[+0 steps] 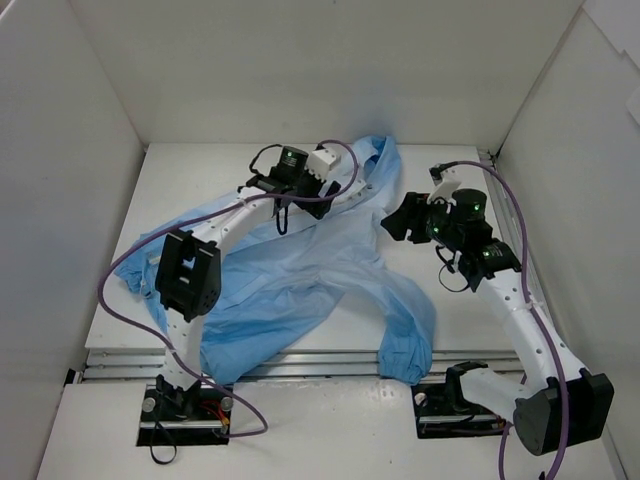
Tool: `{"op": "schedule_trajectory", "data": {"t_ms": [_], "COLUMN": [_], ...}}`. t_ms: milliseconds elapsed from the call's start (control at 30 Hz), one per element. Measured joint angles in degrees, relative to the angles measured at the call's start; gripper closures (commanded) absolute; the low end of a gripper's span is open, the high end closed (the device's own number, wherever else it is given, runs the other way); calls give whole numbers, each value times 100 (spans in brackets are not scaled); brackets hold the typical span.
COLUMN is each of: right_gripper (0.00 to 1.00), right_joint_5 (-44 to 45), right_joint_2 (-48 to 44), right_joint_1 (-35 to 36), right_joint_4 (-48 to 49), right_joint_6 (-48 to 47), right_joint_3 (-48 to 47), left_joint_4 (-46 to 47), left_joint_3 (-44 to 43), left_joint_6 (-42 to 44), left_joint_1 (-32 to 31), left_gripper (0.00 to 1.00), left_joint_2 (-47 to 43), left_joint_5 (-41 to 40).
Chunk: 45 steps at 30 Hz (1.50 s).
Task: Zip up the jacket
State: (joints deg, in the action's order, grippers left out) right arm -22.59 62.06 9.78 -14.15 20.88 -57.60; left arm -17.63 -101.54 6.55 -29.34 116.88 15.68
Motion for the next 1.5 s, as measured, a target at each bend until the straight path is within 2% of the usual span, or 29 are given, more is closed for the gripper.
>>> {"op": "schedule_trajectory", "data": {"t_ms": [33,100,133,200,233,267,533,767,1033,1500], "right_gripper": [45,45,45,45,45,45,47,49,49,49], "right_joint_5": [0,4,4,4,2,2,-24,-173,-671,-1812], "right_joint_2": [0,2,2,26,50,90,647,1062,1491,2031], "right_joint_1": [0,4,4,4,4,7,37,44,11,-120], "right_joint_4": [-22,-52,-57,-68,-72,-79,-144,-46,490,2116], "right_joint_6": [-4,-11,-15,-28,-31,-37,-138,-284,-289,682], "right_joint_3": [9,9,9,7,4,0,-343,-839,-1134,-979], "left_joint_4": [4,-2,-2,-4,-11,-17,-26,-9,282,706], "left_joint_3": [-57,-160,-190,-201,-201,-201,-168,35,702,1134], "left_joint_6": [35,70,61,57,48,35,-295,-935,-1464,-1814], "left_joint_1": [-22,-63,-81,-125,-138,-138,-122,61,387,391], "left_gripper": [36,52,63,74,93,100,100,100,100,100], "left_joint_2": [76,243,317,452,507,551,494,-326,-1405,-1513], "left_joint_5": [-11,-17,-13,20,55,101,699,1663,2802,3425]}}
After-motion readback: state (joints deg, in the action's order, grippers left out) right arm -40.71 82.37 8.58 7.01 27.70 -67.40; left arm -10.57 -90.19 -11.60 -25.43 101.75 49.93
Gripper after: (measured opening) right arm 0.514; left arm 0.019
